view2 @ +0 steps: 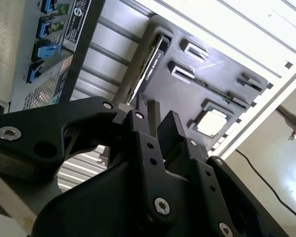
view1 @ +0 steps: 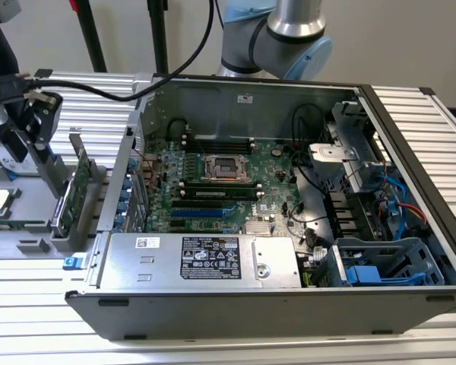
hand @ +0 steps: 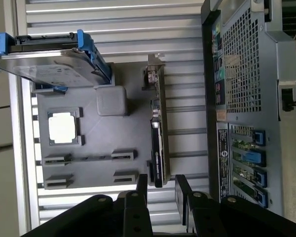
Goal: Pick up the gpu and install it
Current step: 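Pick up the gpu and move the gpu toward the slot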
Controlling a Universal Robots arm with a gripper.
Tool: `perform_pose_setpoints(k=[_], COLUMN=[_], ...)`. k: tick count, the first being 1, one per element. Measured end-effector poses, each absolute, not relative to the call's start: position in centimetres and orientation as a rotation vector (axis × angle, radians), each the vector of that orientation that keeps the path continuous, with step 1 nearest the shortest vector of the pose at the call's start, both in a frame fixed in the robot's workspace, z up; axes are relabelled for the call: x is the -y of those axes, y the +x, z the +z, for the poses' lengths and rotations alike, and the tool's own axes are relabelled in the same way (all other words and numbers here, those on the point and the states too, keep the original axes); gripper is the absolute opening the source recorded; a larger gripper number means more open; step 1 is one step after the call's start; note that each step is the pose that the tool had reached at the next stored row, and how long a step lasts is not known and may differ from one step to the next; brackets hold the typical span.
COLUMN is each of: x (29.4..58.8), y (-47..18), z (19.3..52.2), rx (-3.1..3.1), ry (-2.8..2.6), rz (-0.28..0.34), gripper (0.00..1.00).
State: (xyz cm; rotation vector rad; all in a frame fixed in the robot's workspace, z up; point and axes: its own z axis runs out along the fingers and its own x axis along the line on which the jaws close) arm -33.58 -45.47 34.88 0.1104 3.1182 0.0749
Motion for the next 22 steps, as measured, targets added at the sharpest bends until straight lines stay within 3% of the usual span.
perform_pose_setpoints(k=[22], x=[45.5], y=[-33.6], z=[33.6], rx=[-3.118], ry=[0.111], rz=[0.075], gripper=[1.0])
